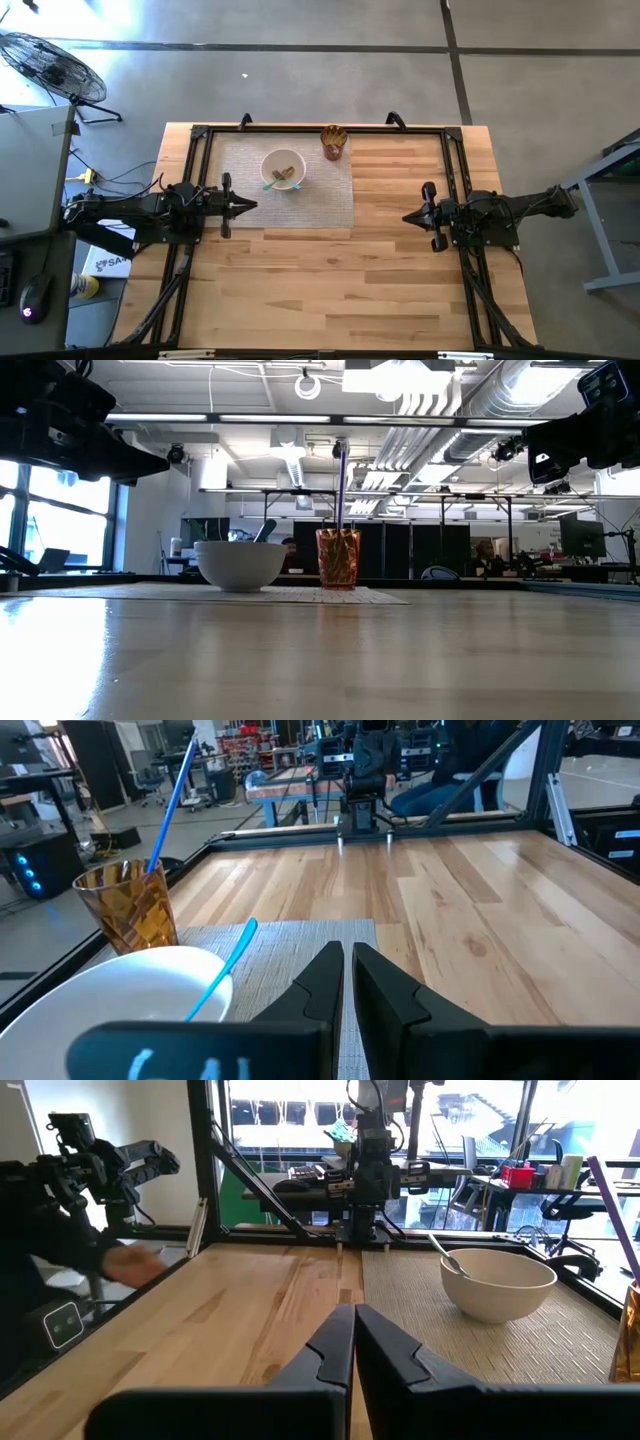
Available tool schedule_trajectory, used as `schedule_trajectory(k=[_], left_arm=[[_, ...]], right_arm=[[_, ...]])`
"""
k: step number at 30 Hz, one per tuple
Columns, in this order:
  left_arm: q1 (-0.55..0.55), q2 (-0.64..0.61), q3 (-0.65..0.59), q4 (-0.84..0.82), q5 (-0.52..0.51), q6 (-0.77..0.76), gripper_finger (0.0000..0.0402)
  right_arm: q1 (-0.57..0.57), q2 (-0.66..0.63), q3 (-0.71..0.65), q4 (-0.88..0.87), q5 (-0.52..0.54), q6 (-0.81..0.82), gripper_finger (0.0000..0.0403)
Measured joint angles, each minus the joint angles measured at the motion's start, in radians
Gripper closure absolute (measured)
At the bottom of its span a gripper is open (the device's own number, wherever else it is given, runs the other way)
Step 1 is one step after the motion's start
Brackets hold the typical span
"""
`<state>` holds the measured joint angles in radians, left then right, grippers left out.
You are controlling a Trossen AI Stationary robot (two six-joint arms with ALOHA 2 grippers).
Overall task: Pick & Place Utensil
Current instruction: Return to Home Position
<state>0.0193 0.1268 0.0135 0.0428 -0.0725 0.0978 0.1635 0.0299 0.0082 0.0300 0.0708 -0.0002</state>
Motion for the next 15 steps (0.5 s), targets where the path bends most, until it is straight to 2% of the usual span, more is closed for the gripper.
schedule_trajectory(k=[15], left_arm=[[0.000, 0.000, 0.000, 0.000, 0.003, 0.000, 0.0378]], right_arm=[[0.000, 0.000, 0.000, 0.000, 0.000, 0.000, 0.0398]])
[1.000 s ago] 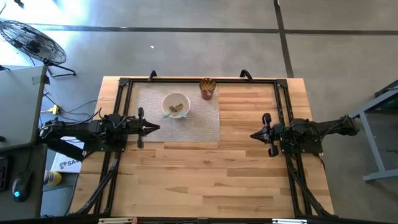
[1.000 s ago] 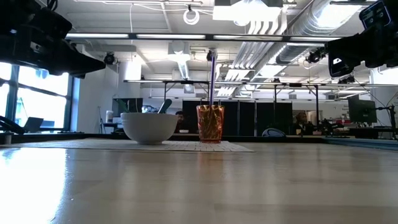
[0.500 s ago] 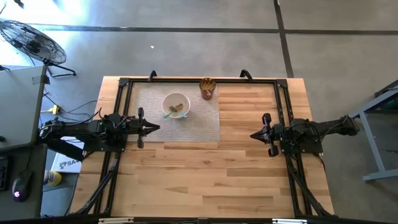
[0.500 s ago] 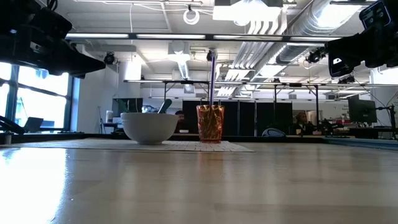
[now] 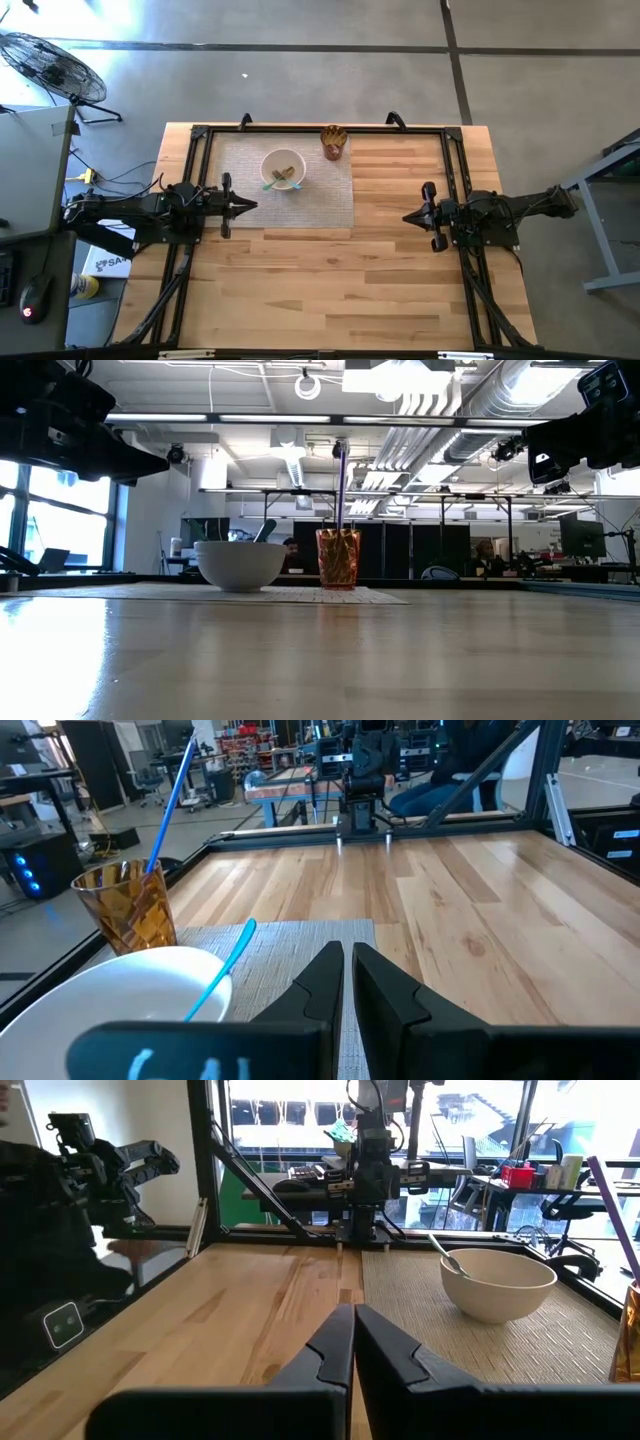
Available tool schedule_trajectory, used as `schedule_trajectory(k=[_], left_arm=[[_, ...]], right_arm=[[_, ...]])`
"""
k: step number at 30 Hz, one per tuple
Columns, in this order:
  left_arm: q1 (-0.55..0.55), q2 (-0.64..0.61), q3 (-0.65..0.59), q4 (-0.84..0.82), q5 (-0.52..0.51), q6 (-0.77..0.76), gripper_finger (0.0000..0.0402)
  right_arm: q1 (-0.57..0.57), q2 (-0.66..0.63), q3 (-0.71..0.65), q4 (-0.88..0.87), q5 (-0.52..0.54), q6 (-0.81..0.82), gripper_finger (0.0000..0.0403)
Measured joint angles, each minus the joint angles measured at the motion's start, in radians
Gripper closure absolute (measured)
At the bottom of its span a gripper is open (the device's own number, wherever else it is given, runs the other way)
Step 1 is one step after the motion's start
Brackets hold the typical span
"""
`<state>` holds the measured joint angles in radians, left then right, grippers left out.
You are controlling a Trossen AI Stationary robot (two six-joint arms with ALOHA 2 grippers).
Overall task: Pick & Place Utensil
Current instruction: Return to Home Position
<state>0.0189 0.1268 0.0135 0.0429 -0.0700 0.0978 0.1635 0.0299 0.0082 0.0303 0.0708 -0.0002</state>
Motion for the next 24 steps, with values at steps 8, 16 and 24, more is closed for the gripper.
schedule_trajectory(k=[8, 16, 24], left_arm=[[0.000, 0.000, 0.000, 0.000, 0.000, 0.000, 0.0378], [0.000, 0.000, 0.000, 0.000, -0.001, 0.000, 0.0378], [0.000, 0.000, 0.000, 0.000, -0.001, 0.000, 0.0378]], right_arm=[[0.000, 0.000, 0.000, 0.000, 0.000, 0.000, 0.0400], [0.000, 0.000, 0.000, 0.000, 0.000, 0.000, 0.0398], [0.000, 0.000, 0.000, 0.000, 0.000, 0.000, 0.0401]])
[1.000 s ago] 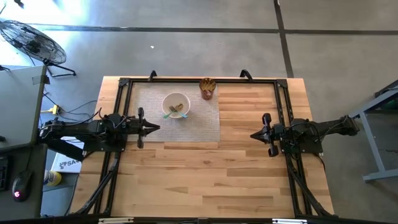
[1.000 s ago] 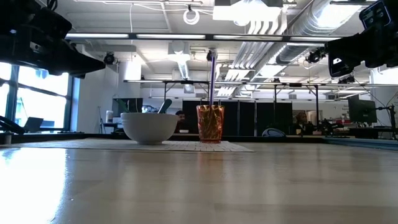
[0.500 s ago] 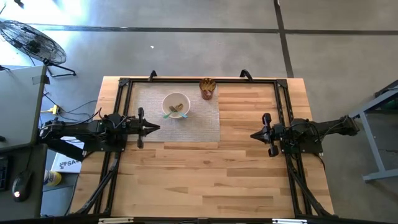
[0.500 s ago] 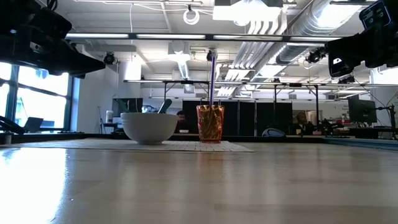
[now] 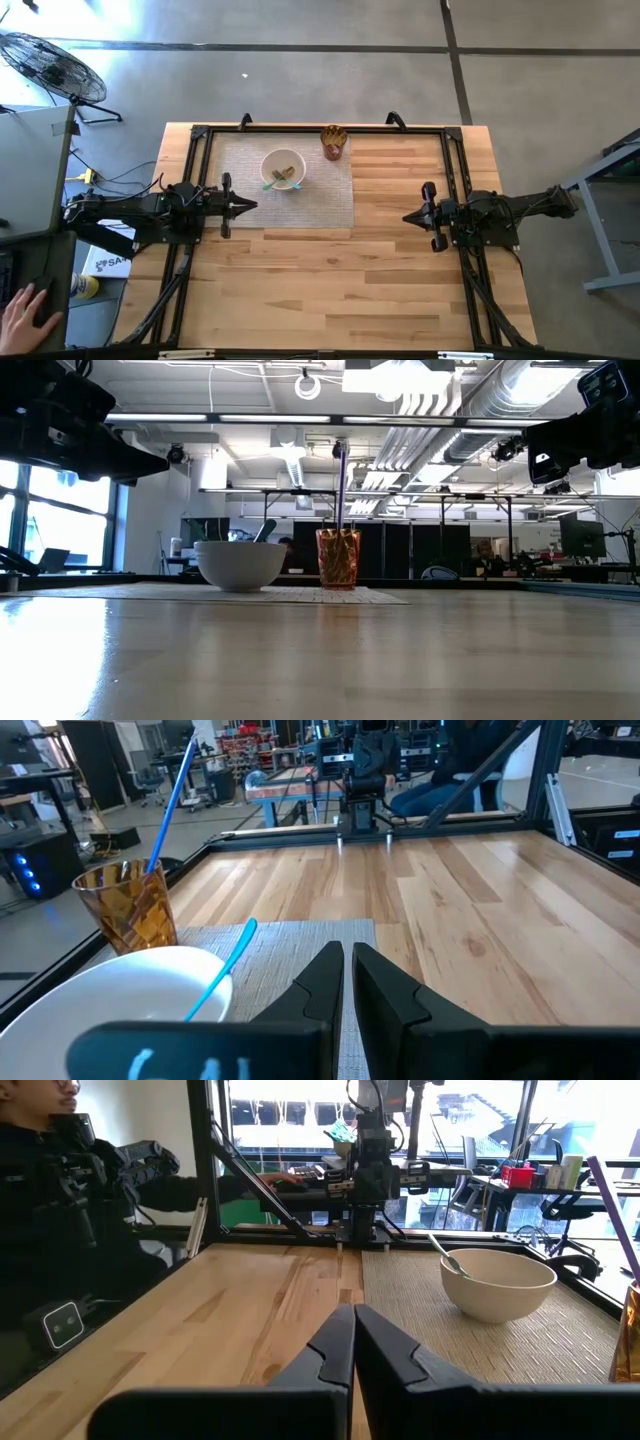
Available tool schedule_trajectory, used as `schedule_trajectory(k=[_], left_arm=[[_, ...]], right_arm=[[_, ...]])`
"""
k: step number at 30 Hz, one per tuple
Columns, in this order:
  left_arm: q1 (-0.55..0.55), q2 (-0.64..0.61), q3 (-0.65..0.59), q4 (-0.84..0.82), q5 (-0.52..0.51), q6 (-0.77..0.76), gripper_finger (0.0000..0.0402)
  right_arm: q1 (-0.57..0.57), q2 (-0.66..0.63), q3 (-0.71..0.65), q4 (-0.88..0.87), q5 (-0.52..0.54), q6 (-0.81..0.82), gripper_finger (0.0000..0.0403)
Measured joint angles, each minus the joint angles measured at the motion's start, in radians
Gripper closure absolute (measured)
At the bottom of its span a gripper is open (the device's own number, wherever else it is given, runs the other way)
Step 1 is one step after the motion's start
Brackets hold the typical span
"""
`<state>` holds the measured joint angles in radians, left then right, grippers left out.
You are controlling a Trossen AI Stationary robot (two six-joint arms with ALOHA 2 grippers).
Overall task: Pick & Place Utensil
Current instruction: Return to Home Position
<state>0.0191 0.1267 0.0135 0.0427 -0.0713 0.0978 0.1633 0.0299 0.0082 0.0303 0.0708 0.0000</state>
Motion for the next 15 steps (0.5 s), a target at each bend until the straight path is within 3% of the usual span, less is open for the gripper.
schedule_trajectory(k=[15], left_arm=[[0.000, 0.000, 0.000, 0.000, -0.003, 0.000, 0.0378]], right_arm=[[0.000, 0.000, 0.000, 0.000, 0.000, 0.000, 0.0395]])
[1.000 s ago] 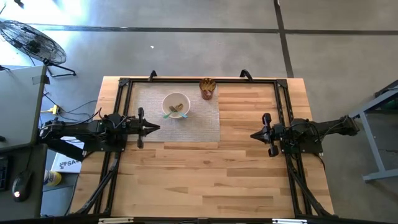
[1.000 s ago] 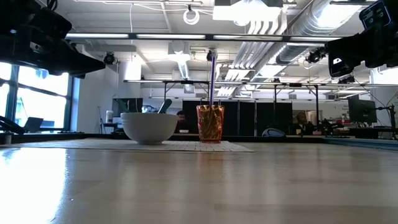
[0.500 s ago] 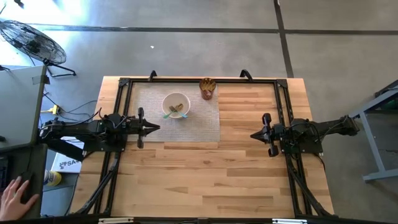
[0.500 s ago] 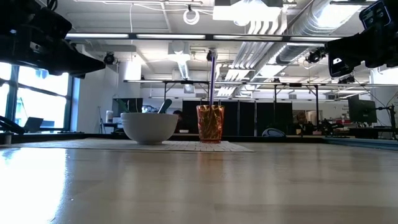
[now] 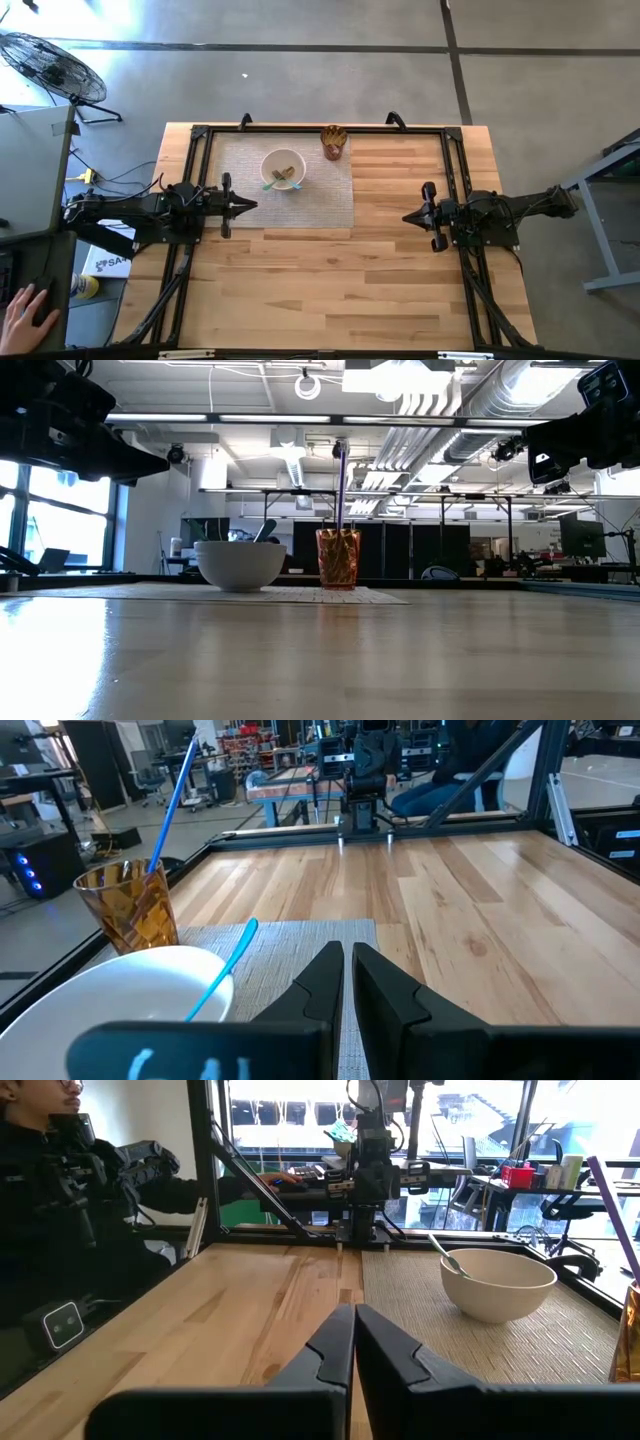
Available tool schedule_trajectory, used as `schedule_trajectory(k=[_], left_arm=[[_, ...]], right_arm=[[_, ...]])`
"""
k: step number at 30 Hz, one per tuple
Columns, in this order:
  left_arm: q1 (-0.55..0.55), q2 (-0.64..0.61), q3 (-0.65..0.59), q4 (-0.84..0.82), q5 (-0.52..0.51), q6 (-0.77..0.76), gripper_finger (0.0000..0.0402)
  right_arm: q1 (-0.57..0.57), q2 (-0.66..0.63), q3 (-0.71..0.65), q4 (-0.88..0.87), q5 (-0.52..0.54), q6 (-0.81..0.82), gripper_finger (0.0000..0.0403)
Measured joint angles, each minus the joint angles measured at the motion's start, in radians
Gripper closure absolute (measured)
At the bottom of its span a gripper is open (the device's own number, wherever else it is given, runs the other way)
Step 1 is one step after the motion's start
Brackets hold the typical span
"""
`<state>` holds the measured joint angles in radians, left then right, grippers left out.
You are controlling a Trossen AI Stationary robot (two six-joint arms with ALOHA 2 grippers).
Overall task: Pick & Place Utensil
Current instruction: Return to Home Position
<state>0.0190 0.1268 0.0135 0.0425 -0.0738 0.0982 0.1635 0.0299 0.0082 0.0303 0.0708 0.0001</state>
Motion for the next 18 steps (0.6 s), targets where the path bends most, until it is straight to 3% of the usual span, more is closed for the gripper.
schedule_trajectory(k=[18], left_arm=[[0.000, 0.000, 0.000, 0.000, 0.001, 0.000, 0.0378]], right_arm=[[0.000, 0.000, 0.000, 0.000, 0.000, 0.000, 0.0397]])
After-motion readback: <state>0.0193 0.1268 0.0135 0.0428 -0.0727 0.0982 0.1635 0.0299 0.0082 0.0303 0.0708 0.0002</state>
